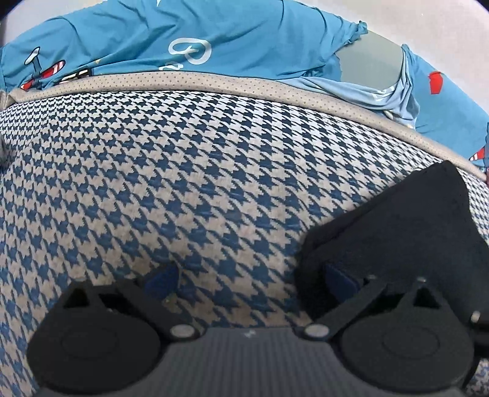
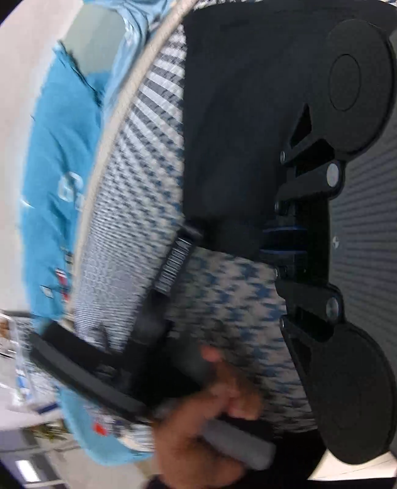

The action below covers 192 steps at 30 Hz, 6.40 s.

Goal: Fold clothes
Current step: 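Open the right gripper and lift both grippers off the folded black shirt, then lower both open grippers onto the edge of the folded black shirt, then close both grippers on the folded black shirt, then lift the folded black shirt with both grippers and hold it up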

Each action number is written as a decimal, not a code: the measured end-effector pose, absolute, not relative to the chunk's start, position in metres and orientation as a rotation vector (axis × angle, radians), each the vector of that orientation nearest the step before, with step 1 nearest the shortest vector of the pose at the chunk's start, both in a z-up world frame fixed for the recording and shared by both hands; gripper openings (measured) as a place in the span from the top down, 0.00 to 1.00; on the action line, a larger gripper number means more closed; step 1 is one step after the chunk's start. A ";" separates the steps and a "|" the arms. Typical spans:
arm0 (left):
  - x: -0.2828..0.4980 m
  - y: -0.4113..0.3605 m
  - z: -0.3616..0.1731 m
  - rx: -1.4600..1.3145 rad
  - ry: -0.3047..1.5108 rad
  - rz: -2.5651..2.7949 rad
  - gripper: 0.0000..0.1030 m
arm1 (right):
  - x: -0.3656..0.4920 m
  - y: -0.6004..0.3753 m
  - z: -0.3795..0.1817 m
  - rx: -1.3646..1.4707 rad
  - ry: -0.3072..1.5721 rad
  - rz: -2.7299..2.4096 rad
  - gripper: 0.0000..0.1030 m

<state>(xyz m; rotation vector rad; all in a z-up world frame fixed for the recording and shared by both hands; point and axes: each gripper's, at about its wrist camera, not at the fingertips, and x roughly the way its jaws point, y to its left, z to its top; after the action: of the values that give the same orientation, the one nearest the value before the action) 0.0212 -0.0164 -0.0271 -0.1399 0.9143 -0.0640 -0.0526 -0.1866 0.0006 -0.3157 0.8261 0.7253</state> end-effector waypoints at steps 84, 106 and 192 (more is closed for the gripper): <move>0.020 -0.042 -0.023 -0.425 1.026 -0.493 0.00 | -0.032 -0.396 0.006 0.284 0.841 0.134 0.51; 0.017 -0.099 -0.011 -0.114 0.933 -0.506 0.25 | -0.006 -0.370 -0.006 0.307 0.804 0.269 0.65; -0.111 -0.081 0.057 0.000 0.787 -0.177 0.67 | -0.119 -0.278 0.068 -0.069 0.518 0.360 0.78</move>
<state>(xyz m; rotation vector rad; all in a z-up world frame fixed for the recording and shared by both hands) -0.1113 -0.0808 0.0573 0.0003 0.7869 -0.1769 -0.1190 -0.2777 0.0682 -0.0692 0.5179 0.3598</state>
